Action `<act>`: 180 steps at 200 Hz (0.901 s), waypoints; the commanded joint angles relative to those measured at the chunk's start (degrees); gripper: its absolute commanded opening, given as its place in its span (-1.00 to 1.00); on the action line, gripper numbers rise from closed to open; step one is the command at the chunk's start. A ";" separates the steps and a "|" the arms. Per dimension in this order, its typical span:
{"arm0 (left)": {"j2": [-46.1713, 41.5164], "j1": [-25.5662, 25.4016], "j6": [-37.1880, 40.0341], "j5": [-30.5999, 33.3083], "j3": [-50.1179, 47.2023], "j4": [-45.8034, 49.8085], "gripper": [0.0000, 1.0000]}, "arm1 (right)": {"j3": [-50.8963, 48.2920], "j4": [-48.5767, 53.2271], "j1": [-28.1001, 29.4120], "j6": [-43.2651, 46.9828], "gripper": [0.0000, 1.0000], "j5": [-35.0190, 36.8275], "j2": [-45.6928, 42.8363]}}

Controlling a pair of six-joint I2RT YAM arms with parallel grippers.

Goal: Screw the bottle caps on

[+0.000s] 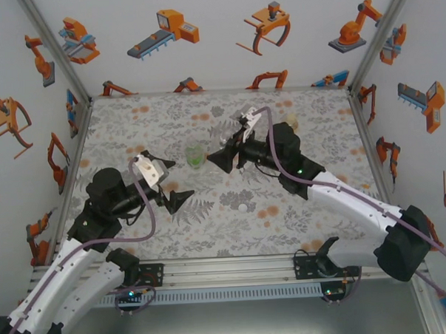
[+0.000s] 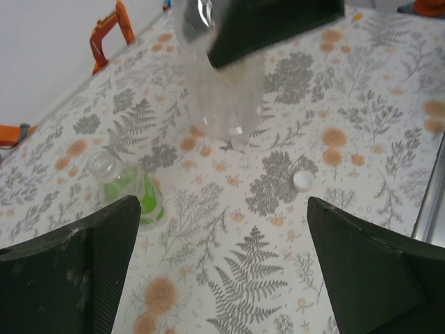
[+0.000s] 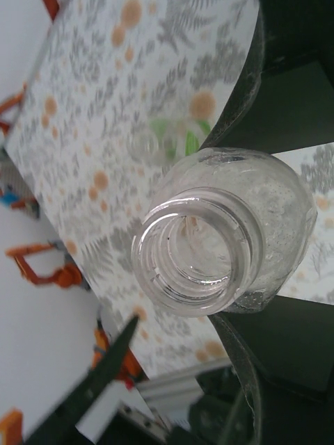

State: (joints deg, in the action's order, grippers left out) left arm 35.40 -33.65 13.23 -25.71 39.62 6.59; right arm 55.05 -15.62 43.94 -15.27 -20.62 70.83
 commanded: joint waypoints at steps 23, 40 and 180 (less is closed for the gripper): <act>-0.18 0.38 -7.90 -7.31 -0.31 -10.99 0.95 | 5.15 2.16 7.13 -3.14 -0.32 -3.40 -1.13; -0.10 0.40 -8.83 -11.89 -1.03 -13.83 0.95 | 6.27 2.13 9.14 -3.88 -0.33 -2.65 -0.81; 4.98 -0.18 -19.94 -16.34 -4.77 -36.68 0.66 | 11.75 0.59 14.54 -8.82 -0.39 -1.27 0.39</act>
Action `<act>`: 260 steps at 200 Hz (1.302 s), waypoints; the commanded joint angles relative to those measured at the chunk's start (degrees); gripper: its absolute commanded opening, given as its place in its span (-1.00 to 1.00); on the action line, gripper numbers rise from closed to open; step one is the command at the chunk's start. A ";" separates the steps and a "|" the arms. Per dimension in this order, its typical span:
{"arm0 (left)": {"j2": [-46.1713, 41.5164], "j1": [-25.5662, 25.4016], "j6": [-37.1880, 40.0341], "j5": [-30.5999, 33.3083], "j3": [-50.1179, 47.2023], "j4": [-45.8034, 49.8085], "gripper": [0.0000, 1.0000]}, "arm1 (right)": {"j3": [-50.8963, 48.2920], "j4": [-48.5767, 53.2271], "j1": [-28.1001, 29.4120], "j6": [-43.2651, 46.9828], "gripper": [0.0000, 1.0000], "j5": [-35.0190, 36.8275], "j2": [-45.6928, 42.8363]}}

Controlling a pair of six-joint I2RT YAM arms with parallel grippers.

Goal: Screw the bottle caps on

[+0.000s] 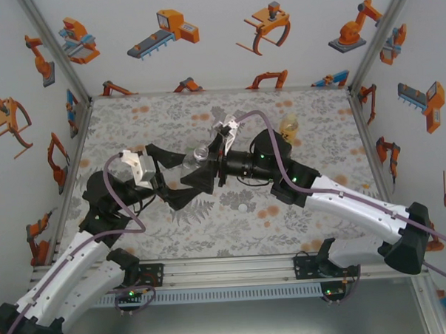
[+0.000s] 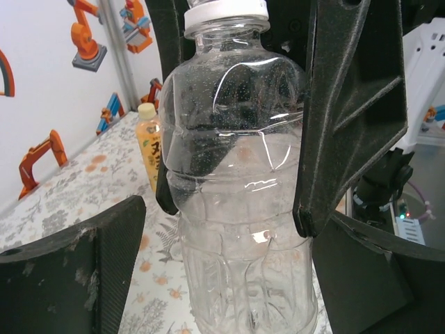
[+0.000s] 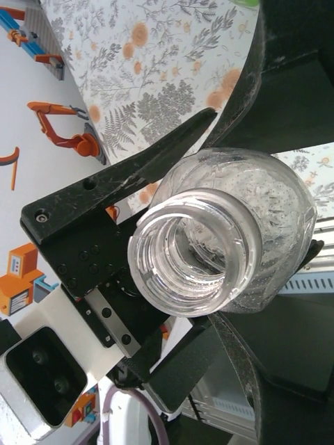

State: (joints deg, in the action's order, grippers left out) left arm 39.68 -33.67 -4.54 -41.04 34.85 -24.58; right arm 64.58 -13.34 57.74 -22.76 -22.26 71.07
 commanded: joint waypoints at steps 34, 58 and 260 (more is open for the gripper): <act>2.03 -0.72 -0.75 -1.50 0.47 -4.17 0.66 | 3.19 -1.86 0.99 -1.50 -0.39 0.25 0.78; 2.76 -1.35 -0.09 -1.94 1.14 -3.70 0.62 | 3.76 -1.86 1.30 -1.58 -0.40 0.20 1.33; 0.90 -1.50 4.55 -0.09 2.94 4.10 -0.96 | 7.62 14.73 1.34 10.86 0.45 16.19 -9.41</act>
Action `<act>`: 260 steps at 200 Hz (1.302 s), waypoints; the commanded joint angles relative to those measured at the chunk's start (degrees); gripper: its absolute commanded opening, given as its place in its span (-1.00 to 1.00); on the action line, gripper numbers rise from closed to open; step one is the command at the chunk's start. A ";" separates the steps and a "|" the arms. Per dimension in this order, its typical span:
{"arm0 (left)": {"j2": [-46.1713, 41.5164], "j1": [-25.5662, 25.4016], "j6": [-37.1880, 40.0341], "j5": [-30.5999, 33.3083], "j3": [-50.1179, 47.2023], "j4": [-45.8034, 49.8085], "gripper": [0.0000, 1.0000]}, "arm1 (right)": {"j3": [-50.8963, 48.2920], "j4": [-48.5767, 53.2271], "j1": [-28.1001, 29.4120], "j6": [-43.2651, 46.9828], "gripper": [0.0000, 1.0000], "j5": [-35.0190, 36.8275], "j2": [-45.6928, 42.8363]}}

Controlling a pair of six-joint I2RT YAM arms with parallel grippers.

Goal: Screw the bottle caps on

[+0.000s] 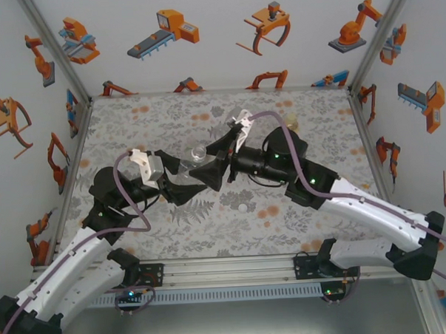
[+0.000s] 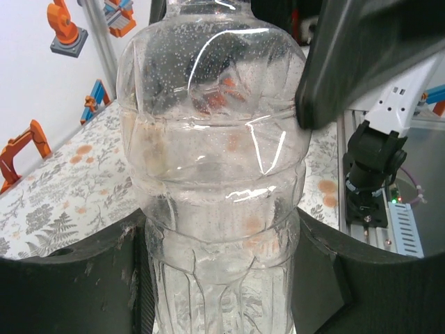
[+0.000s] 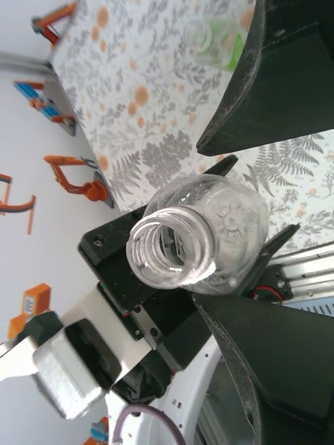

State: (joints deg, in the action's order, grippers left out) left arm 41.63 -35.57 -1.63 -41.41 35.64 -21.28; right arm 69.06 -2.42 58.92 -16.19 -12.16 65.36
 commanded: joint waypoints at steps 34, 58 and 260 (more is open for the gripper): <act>-1.61 1.25 1.93 1.07 2.16 2.16 -1.00 | 2.46 9.98 -0.40 4.97 0.45 18.33 -6.35; -1.77 2.21 4.16 2.43 3.49 7.14 -1.00 | -0.46 13.80 -2.97 2.34 0.43 24.54 -7.16; -10.40 2.94 19.86 11.96 3.92 28.48 -1.00 | -11.39 31.92 -9.56 -19.41 -0.15 13.44 21.56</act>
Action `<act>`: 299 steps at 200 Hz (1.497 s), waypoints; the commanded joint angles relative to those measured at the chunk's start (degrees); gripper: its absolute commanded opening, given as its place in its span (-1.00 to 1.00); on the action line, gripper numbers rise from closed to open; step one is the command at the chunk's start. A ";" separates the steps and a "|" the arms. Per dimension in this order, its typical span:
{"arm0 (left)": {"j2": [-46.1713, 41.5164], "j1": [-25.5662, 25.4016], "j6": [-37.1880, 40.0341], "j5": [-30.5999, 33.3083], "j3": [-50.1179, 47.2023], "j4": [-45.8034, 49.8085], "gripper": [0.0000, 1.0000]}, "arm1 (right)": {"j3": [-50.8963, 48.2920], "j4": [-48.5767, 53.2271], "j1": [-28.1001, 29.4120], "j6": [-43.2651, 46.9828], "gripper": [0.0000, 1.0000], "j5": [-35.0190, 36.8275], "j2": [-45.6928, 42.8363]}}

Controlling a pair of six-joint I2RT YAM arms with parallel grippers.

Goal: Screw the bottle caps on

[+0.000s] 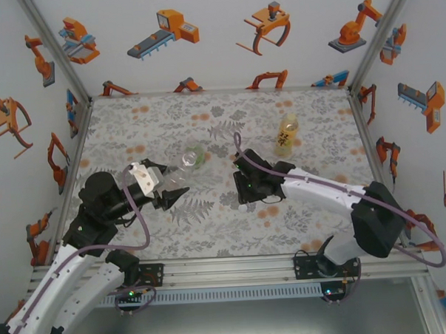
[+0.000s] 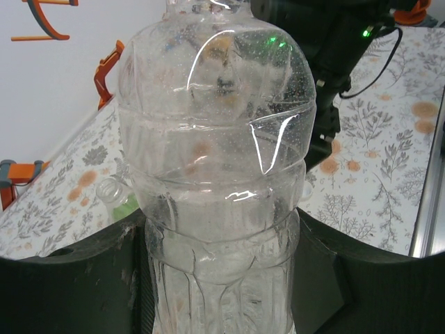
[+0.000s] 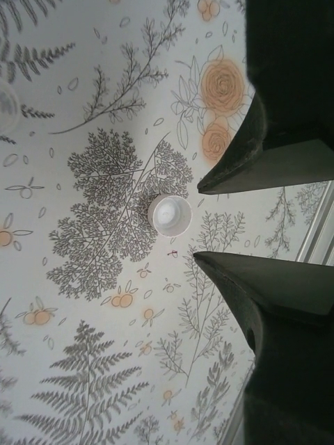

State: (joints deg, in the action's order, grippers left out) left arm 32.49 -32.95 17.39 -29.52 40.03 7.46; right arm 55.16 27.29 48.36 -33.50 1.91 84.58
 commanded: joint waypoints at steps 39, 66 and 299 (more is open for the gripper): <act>-1.54 0.35 0.62 -0.32 -0.72 -0.37 -1.00 | 2.59 0.95 1.30 -2.40 -0.12 -0.13 4.01; -1.32 0.34 0.63 -0.37 -0.61 -0.36 -1.00 | 2.90 0.66 1.30 -2.80 -0.11 -0.24 4.39; -1.37 0.52 0.02 -0.20 -0.65 -0.53 -1.00 | 3.96 -0.05 1.36 -2.85 -0.14 -1.05 9.81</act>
State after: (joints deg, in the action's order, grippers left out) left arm 31.51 -32.84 17.37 -29.56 39.70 7.53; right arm 57.63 27.57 49.43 -35.20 0.86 93.51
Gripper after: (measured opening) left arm 0.577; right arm 0.433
